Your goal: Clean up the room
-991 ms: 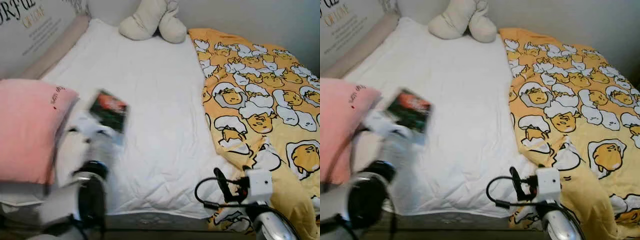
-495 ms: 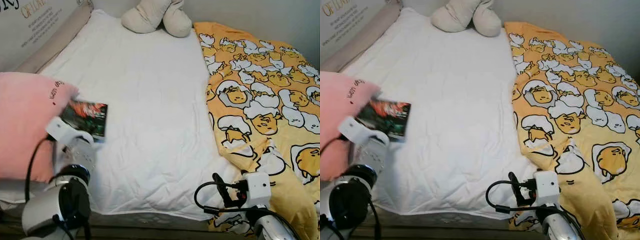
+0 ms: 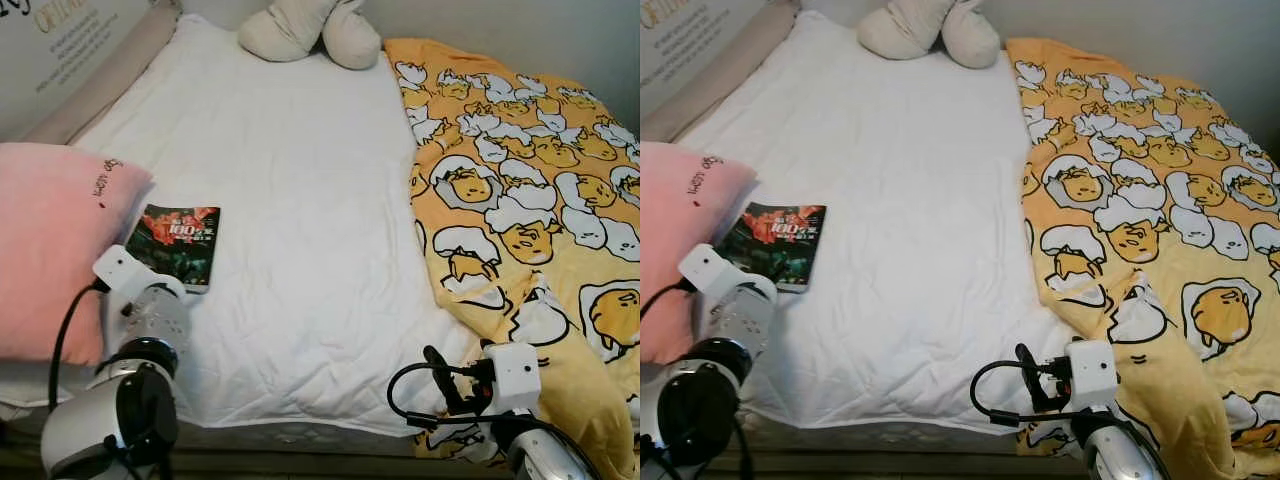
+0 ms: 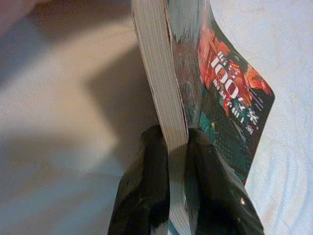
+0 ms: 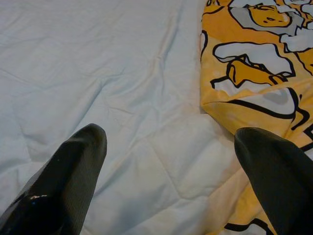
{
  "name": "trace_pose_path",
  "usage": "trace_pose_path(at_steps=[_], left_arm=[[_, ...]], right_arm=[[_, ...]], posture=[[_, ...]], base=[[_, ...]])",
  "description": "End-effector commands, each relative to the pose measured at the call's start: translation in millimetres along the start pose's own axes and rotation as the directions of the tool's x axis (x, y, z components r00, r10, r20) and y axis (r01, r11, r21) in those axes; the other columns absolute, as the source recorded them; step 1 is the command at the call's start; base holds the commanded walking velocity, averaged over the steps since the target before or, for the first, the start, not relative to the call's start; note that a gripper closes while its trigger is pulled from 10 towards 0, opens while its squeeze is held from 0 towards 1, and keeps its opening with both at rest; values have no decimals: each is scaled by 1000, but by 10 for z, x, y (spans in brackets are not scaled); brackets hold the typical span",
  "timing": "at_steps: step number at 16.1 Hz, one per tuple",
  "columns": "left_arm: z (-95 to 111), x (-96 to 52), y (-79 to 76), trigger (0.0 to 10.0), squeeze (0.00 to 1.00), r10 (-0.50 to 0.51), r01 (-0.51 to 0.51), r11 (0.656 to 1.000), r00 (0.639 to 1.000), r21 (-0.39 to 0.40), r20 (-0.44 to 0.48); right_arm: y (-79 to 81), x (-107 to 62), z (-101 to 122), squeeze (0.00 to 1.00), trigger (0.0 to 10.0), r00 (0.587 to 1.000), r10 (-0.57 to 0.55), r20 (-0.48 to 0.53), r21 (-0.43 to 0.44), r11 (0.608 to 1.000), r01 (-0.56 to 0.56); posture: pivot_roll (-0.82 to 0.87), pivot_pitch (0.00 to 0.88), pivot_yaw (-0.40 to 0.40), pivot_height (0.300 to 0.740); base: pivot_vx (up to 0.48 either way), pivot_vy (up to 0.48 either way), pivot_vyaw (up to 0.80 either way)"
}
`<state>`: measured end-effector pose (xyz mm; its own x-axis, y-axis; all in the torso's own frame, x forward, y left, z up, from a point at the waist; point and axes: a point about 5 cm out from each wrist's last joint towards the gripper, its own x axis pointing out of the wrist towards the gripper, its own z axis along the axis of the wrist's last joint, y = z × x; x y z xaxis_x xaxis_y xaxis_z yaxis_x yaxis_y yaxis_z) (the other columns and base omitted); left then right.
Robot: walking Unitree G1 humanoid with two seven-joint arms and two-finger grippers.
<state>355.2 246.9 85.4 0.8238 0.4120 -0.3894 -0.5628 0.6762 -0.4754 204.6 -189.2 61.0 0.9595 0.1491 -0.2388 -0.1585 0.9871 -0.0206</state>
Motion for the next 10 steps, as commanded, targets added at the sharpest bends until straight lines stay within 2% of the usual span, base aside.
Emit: trace_pose_path(at_steps=[1, 2, 3, 7, 8, 10], left_arm=[[-147, -18, 131, 10000, 0, 49, -43, 996, 997, 82, -64], [-158, -20, 150, 10000, 0, 59, -52, 994, 996, 100, -70], [-145, -17, 182, 10000, 1000, 78, -70, 991, 995, 114, -66], [-142, -18, 308, 10000, 1000, 154, -140, 975, 986, 171, -70], [-97, -13, 365, 10000, 1000, 183, -170, 963, 982, 210, -46], [-38, -2, 375, 10000, 1000, 182, -170, 948, 983, 268, -22]], right_arm=[[-41, -42, -10, 0, 10000, 1000, -8, -16, -20, 1000, 8], [-36, -40, -12, 0, 10000, 1000, -6, -19, -21, 1000, 6], [-34, -34, -11, 0, 10000, 1000, -5, -21, -21, 1000, 5], [-38, -22, -27, 0, 10000, 1000, -11, -26, -17, 1000, 10], [-22, -21, -36, 0, 10000, 1000, -11, -26, -13, 1000, 11], [-2, -12, -45, 0, 10000, 1000, -10, -28, -8, 1000, 10]], posture=[[-150, 140, -132, 740], [-151, 140, -133, 740], [-151, 138, -132, 740], [-147, 127, -121, 740], [-144, 123, -116, 740], [-144, 119, -115, 740]], base=[[0, 0, 0], [0, 0, 0], [0, 0, 0], [0, 0, 0], [0, 0, 0], [0, 0, 0]])
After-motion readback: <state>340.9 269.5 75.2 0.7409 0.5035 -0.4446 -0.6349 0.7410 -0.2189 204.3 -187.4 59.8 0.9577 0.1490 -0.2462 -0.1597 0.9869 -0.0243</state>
